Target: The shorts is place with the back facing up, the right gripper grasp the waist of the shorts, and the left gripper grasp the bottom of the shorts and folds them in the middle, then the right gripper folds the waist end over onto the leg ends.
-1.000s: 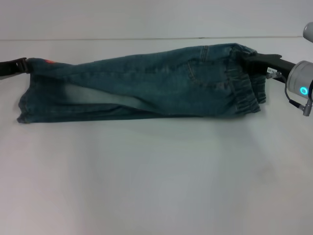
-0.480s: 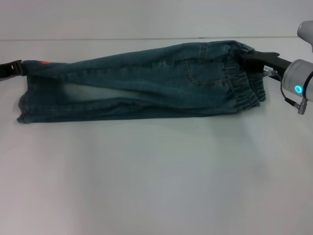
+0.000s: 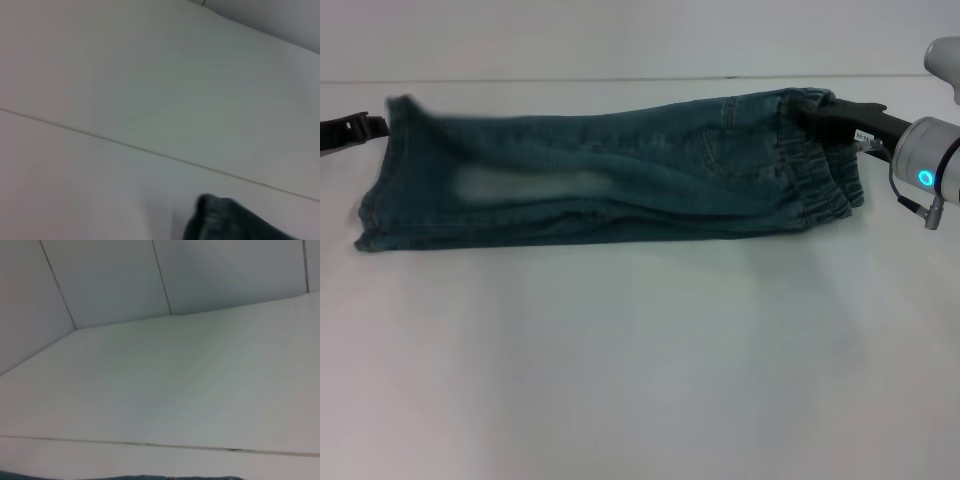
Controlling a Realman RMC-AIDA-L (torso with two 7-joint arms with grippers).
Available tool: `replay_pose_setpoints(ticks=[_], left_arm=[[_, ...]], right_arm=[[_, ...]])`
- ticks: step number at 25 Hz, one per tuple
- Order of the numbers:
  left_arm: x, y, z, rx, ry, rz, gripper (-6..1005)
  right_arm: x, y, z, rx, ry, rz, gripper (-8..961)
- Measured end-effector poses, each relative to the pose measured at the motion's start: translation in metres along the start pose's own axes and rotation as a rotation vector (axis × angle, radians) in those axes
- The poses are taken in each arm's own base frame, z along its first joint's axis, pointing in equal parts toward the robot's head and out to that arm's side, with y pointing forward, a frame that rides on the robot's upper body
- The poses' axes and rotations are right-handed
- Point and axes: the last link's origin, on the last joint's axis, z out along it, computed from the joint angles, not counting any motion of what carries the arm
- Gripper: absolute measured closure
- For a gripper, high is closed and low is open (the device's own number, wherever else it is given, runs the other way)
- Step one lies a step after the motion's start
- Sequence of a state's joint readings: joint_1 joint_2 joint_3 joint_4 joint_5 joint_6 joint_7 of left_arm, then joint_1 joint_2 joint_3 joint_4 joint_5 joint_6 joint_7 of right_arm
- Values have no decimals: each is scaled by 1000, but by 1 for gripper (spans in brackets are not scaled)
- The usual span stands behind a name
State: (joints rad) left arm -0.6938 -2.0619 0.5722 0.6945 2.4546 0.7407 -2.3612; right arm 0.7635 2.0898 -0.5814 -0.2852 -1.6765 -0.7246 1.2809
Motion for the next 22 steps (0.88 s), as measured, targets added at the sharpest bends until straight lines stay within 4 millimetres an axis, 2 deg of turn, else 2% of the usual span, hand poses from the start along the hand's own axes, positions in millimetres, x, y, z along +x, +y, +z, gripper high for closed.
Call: replay_pose_setpoints(ticks=[5,8,12,19,22], left_arm=[[-3,-1,0,4,3,-11,565],[-5,-1,0,-2,3,-16,440],[-9,-1,-3,-38,9,-17,337],[-24,7,-19,-231,28,61,194],[-32,16,-29,-334,48,136,124]], right_arm=[[1,-1,-2,-2,0,17,775],[0,-4,-6,-15,-10,39,542],[-4,-11,-15,-39,-29,74,374],[-28,-39,-55,-104,-57,156,95],[-42,-49,-71,-153,7,167,73]])
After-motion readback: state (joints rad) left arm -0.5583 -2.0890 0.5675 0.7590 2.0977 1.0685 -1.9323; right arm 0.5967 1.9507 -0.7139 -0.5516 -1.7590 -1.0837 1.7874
